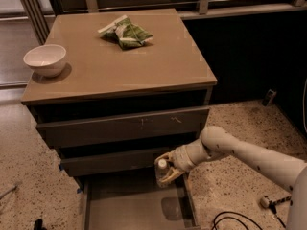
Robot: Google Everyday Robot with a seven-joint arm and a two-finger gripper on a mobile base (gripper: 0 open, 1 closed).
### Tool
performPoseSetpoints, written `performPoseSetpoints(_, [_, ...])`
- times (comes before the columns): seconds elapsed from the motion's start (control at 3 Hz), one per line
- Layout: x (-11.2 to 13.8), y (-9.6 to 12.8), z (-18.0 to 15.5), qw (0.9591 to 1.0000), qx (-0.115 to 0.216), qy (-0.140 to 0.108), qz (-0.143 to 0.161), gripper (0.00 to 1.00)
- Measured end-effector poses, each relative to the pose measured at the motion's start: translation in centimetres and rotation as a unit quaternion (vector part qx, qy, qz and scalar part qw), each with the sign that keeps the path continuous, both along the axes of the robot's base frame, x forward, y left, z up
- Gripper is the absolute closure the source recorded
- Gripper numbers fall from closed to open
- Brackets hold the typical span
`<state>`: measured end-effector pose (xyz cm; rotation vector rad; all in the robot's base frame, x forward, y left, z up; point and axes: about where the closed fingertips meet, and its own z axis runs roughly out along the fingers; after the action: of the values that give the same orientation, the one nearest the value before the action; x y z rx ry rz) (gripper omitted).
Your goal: Place blue plastic bottle into bottom drawer
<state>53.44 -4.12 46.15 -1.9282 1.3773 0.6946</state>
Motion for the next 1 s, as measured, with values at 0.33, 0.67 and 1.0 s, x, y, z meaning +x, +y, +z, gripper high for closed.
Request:
performPoseSetpoints(0.33, [-0.3,-0.4,-6.8,0.9992,-0.002,0.038,-0.014,1.00])
performPoseSetpoints(0.67, [-0.4,-0.3,-6.9,0.9992,-0.002,0.039,-0.014,1.00])
performPoseSetpoints(1.0, [-0.9,-0.3,-8.8,0.9989,0.005,0.044,-0.016,1.00])
